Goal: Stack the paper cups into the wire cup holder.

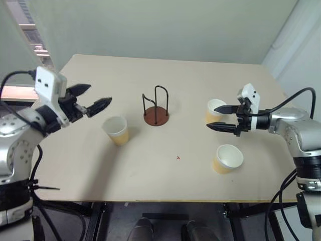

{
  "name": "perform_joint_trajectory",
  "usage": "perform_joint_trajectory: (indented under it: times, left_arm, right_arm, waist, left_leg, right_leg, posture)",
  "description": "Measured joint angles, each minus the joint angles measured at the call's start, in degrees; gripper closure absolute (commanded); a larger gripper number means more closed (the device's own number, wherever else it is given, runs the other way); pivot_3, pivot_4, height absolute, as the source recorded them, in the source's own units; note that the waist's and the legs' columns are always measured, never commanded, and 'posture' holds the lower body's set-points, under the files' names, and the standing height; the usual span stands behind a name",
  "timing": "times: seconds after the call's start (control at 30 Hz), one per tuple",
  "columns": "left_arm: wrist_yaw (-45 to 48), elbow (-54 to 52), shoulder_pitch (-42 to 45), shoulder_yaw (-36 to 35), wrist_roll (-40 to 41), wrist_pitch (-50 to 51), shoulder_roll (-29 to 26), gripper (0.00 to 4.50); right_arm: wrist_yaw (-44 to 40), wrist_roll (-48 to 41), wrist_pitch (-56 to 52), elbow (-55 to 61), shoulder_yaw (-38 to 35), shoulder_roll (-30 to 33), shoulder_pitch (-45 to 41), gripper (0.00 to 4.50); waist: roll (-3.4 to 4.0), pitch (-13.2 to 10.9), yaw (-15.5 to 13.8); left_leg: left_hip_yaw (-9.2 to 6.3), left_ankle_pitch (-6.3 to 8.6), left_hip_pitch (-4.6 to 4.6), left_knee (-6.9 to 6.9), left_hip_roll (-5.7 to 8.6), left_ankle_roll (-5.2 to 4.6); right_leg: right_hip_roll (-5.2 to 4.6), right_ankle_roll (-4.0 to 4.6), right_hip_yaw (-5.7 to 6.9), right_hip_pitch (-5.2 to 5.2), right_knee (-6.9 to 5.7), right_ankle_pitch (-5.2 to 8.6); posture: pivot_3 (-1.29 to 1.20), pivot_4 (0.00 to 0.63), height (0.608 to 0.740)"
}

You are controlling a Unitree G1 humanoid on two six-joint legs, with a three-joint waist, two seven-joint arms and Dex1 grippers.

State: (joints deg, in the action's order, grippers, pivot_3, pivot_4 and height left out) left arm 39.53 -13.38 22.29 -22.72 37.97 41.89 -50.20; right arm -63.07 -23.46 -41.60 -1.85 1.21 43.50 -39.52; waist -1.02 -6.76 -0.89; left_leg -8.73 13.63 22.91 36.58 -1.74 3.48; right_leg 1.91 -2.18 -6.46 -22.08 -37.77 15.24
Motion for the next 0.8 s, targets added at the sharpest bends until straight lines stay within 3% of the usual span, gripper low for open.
perform_joint_trajectory:
  times: [0.17, 0.43, 0.7, 0.8]
  left_arm:
    - [1.40, -1.26, 0.02, -1.63, 4.47, 2.41, -0.12, 0.02]
    - [-2.35, -1.22, 3.08, -1.15, 4.34, 3.48, -0.14, 0.02]
    - [-5.68, -1.12, 2.29, 4.03, 1.91, 7.20, -0.28, 0.02]
    - [-8.96, 0.19, 3.33, 5.74, 1.19, 9.82, 2.10, 0.02]
  right_arm:
    - [0.11, 0.55, 2.25, -1.80, 0.09, -0.30, -0.89, 0.00]
    - [1.32, -0.51, 0.91, -1.79, -0.28, -0.65, -1.43, 0.00]
    - [1.92, -1.17, -1.63, -0.42, -0.83, 1.68, -2.55, 0.00]
    - [2.43, -1.30, -2.19, 0.51, -1.09, 1.99, -2.31, 0.00]
  waist:
    - [0.00, 0.00, -0.16]
    - [0.01, 0.00, -0.13]
    - [0.01, 0.00, -0.30]
    - [0.00, 0.00, -0.31]
  left_leg:
    - [-0.05, -0.01, -0.03, 0.05, 0.00, -0.01]
    - [-0.02, -0.02, -0.03, 0.13, 0.00, -0.01]
    - [-0.03, -0.02, -0.03, 0.02, 0.00, 0.00]
    - [-0.03, -0.03, -0.03, 0.05, 0.00, 0.01]
  right_leg:
    - [0.00, 0.00, 0.02, 0.04, -0.08, 0.00]
    - [0.00, 0.03, 0.03, 0.04, -0.12, -0.02]
    - [-0.01, 0.03, 0.03, 0.02, -0.06, -0.02]
    - [0.00, 0.03, 0.03, 0.03, -0.07, -0.02]
  posture:
    - [0.00, 0.150, 0.740]
    - [0.00, 0.150, 0.740]
    - [0.00, 0.150, 0.740]
    - [0.00, 0.150, 0.740]
